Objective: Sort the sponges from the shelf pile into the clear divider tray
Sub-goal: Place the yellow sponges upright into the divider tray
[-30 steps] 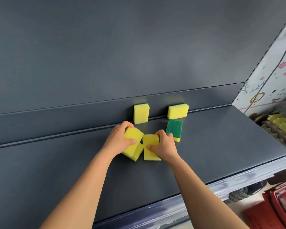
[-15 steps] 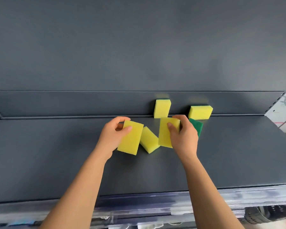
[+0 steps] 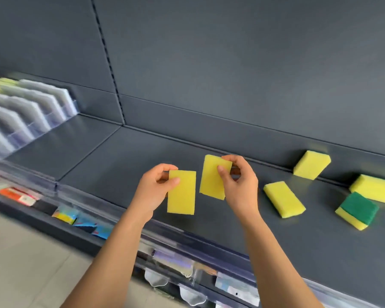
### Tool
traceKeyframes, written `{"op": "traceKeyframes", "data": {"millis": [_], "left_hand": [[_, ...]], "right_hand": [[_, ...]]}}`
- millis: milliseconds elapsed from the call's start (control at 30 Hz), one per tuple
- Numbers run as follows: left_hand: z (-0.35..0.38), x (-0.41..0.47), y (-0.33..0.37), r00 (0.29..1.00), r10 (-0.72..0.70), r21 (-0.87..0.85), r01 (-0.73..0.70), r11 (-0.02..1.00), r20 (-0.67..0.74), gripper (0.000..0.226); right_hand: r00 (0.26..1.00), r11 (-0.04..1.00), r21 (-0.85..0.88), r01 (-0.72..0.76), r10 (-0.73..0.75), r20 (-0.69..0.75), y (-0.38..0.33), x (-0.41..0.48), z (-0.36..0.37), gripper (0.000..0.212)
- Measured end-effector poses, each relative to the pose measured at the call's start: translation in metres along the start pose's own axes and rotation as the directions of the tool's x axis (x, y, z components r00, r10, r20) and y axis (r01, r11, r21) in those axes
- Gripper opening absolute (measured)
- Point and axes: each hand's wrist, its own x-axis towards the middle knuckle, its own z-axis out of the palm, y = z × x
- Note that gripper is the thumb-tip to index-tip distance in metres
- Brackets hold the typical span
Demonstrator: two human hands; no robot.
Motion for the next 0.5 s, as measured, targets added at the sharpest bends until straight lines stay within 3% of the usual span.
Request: {"op": "traceKeyframes", "data": {"millis": [500], "left_hand": [[-0.255,-0.048,-0.047,0.965,-0.017,-0.006,0.016,1.0,-0.261,0.021]], "right_hand": [[0.948,0.987,0.146,0.062,-0.104,0.302,-0.11,-0.07,0.24,0.015]]}}
